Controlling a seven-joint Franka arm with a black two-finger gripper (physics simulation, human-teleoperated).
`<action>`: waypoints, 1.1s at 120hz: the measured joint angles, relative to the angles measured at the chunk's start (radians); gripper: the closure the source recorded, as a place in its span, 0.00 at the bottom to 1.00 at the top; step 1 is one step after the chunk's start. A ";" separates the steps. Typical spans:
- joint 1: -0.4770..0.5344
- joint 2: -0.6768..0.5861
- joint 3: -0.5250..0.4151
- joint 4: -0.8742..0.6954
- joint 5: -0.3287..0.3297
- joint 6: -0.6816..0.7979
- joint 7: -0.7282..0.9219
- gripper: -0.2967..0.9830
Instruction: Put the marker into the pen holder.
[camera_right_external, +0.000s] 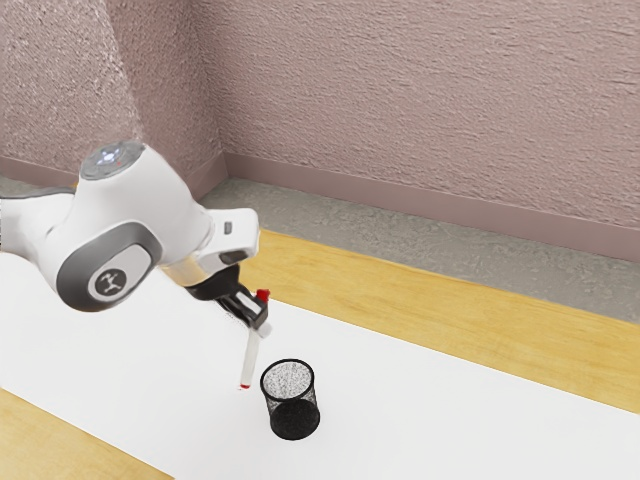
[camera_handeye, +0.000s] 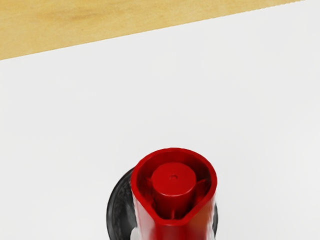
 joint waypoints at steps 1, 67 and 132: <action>-0.003 0.000 0.000 0.000 0.000 0.008 -0.002 0.85; -0.009 0.157 0.018 -0.021 -0.021 0.309 -0.016 0.81; 0.010 0.255 0.016 -0.014 -0.034 0.394 0.033 0.81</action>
